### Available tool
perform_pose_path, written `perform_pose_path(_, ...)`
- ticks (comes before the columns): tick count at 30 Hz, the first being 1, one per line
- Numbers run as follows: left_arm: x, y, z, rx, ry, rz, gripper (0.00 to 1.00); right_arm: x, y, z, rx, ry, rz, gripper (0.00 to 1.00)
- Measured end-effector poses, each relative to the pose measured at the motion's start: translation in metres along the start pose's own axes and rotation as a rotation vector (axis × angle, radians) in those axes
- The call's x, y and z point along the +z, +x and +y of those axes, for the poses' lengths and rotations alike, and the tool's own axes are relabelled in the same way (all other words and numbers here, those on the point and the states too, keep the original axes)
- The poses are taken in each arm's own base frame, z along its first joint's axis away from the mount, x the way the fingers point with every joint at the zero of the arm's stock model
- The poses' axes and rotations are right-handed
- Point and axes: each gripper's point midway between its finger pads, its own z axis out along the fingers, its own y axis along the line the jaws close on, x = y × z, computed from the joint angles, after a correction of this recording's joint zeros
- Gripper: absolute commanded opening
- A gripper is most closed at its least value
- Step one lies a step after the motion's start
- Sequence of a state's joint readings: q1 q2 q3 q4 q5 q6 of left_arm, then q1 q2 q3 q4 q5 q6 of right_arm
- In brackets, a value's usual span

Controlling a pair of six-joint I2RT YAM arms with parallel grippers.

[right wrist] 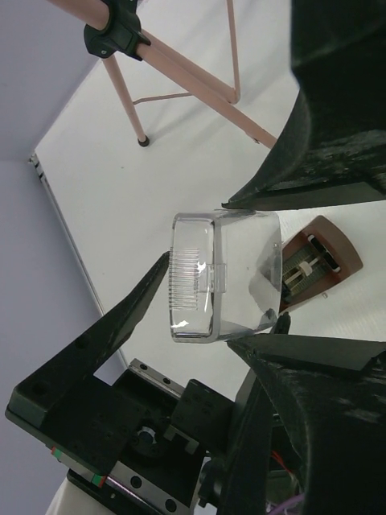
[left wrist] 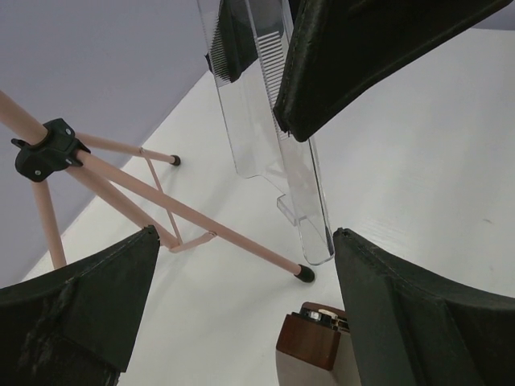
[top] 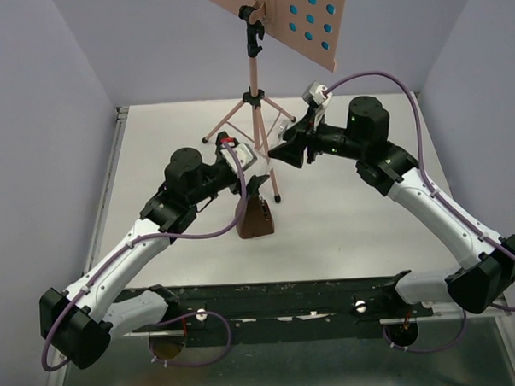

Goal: Pack up the instrument practice props

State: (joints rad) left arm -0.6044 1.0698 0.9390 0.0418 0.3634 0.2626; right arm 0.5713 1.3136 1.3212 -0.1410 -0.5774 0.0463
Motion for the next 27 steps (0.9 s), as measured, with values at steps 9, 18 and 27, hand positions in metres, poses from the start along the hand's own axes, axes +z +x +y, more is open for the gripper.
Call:
perform_pose_path(9,-0.015,0.022,-0.02,0.065,0.122,0.082,0.99,-0.005,0.016,0.003,-0.026,-0.021,0.051,0.0)
perform_pose_path(18,-0.036,0.063,-0.043,0.081,0.264,0.23,0.99,-0.022,0.046,0.011,-0.256,-0.155,0.158,0.01)
perform_pose_path(27,-0.021,0.096,-0.044,0.022,0.321,0.333,0.8,-0.022,0.075,0.01,-0.407,-0.233,0.202,0.0)
